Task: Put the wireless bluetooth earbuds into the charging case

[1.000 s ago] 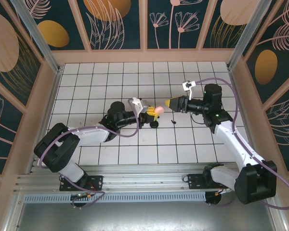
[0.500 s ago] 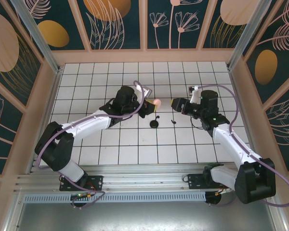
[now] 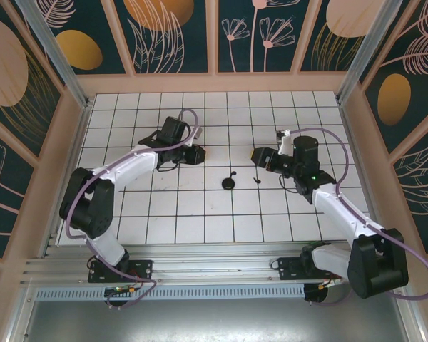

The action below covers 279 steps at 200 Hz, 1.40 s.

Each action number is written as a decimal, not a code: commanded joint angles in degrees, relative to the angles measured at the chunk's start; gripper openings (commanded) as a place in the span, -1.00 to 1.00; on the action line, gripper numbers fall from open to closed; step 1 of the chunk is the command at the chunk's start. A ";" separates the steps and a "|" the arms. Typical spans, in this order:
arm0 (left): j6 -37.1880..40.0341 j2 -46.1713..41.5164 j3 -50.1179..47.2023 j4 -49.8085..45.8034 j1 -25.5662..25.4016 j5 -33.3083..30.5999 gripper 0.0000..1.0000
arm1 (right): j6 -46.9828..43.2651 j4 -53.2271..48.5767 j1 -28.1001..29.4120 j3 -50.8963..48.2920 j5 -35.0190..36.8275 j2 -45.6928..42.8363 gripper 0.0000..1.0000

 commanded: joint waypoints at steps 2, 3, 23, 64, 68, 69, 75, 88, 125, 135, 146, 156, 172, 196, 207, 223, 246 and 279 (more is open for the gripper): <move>1.09 3.25 3.17 -6.26 3.21 -0.95 -0.65 | 0.45 3.72 1.28 -1.04 -0.02 0.79 0.02; 1.21 3.30 3.22 -6.42 3.32 -0.97 -0.65 | 0.46 3.81 1.32 -1.04 -0.03 0.81 0.02; 2.03 5.72 4.86 -8.47 5.26 -0.63 -0.65 | 0.47 4.73 2.42 -0.48 -0.44 1.86 0.01; 3.24 11.69 8.38 -12.61 8.58 3.07 -0.63 | 0.03 5.60 4.23 1.04 -0.59 4.85 0.01; 3.37 12.09 8.65 -12.95 8.81 2.99 -0.63 | 0.03 5.56 4.35 1.19 -0.62 5.15 0.01; 3.45 12.20 8.73 -13.02 8.84 2.98 -0.63 | 0.03 5.56 4.35 1.22 -0.64 5.23 0.01; 3.58 12.79 9.05 -13.25 9.18 3.09 -0.62 | 0.01 5.35 4.53 1.53 -0.75 5.66 0.01; 3.66 13.75 9.63 -13.57 9.98 3.41 -0.62 | -0.30 4.72 4.92 1.98 -0.59 6.31 0.01; 4.17 14.85 10.13 -14.14 12.83 3.01 -0.61 | -0.41 4.44 5.27 1.93 0.46 6.84 0.00; 4.29 15.37 10.35 -14.38 13.40 3.85 -0.61 | -0.41 4.42 5.25 2.03 0.53 7.14 0.00; 4.40 15.97 10.55 -14.30 13.69 4.87 -0.60 | -0.40 4.50 5.33 2.27 0.48 7.56 -0.01; 4.34 16.46 10.83 -13.99 13.72 6.38 -0.59 | -0.41 4.51 5.35 2.53 0.40 7.93 0.00; 3.39 17.23 11.01 -12.60 13.79 9.88 -0.59 | -0.39 4.58 5.37 2.92 0.31 8.52 -0.01; 2.36 18.34 11.34 -11.25 13.72 12.75 -0.58 | -0.24 4.81 5.60 3.29 0.20 9.25 -0.01; 1.80 18.46 11.19 -10.27 13.75 13.66 -0.58 | -0.15 4.90 5.80 3.34 0.22 9.50 -0.01; 1.16 19.20 11.35 -9.51 13.72 14.83 -0.56 | -0.06 4.86 5.90 3.38 0.40 9.61 -0.02; 0.75 20.47 11.89 -9.38 13.77 16.17 -0.51 | -0.05 4.69 5.98 3.43 0.75 9.61 -0.02; 0.58 20.28 11.75 -9.33 13.75 14.82 -0.35 | -0.30 4.34 6.04 3.52 1.60 8.77 -0.02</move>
